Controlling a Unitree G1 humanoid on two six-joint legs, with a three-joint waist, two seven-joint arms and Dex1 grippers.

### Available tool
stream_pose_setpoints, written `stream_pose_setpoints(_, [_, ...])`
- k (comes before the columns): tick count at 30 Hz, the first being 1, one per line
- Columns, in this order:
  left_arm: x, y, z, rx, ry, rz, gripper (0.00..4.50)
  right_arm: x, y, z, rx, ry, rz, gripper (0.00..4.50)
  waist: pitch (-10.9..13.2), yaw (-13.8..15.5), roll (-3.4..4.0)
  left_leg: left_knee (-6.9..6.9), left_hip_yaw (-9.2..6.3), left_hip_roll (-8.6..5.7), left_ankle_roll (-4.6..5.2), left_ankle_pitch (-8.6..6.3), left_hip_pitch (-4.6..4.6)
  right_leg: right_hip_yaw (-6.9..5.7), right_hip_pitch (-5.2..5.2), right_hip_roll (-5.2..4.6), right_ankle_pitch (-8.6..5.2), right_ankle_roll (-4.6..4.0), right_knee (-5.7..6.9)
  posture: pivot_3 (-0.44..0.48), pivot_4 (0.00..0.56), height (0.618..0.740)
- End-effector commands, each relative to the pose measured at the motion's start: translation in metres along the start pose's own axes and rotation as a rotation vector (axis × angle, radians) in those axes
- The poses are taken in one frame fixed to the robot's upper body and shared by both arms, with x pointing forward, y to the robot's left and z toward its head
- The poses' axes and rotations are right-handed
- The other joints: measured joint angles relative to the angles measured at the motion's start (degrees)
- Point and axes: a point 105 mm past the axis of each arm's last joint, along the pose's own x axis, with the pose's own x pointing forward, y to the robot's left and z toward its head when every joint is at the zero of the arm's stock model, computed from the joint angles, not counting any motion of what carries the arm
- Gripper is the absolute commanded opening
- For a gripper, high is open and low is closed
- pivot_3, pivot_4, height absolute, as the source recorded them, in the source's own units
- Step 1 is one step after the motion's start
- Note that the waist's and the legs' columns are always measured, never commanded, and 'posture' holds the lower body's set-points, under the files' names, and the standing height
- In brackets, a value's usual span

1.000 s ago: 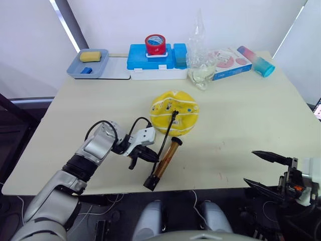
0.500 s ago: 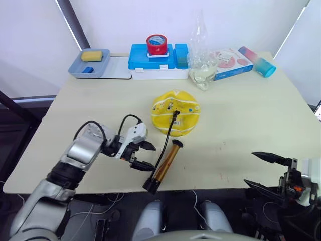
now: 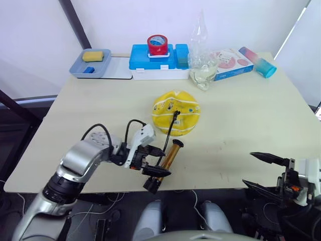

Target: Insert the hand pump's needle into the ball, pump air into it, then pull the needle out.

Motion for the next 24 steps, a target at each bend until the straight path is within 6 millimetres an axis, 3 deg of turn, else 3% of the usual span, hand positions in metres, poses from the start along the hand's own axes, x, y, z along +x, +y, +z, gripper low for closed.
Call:
stream_pose_setpoints(1, [0.007, 0.002, -0.004, -0.020, 0.039, 0.076, 4.49, -0.002, -0.001, 0.006, -0.037, -0.016, -0.007, 4.50, 0.0, 0.0, -0.01, 0.00, 0.00, 0.00, 0.00, 0.00, 0.00, 0.00, 0.00, 0.01, 0.00, 0.01, 0.00, 0.000, 0.150, 0.737])
stream_pose_setpoints(12, [0.010, 0.031, -0.018, -0.053, 0.102, 0.282, 4.49, -0.001, 0.001, 0.007, -0.040, -0.026, -0.017, 4.50, 0.0, 0.0, 0.00, 0.00, -0.02, 0.01, -0.02, 0.01, 0.04, 0.02, 0.00, -0.01, 0.01, 0.01, 0.02, 0.000, 0.150, 0.737])
stream_pose_setpoints(24, [0.024, 0.033, -0.023, -0.098, 0.139, 0.283, 4.49, -0.001, 0.001, 0.006, -0.044, -0.030, -0.025, 4.50, 0.0, 0.1, 0.01, -0.02, -0.22, 0.03, -0.14, 0.07, 0.03, 0.25, 0.02, -0.07, 0.01, -0.02, 0.03, 0.000, 0.150, 0.737])
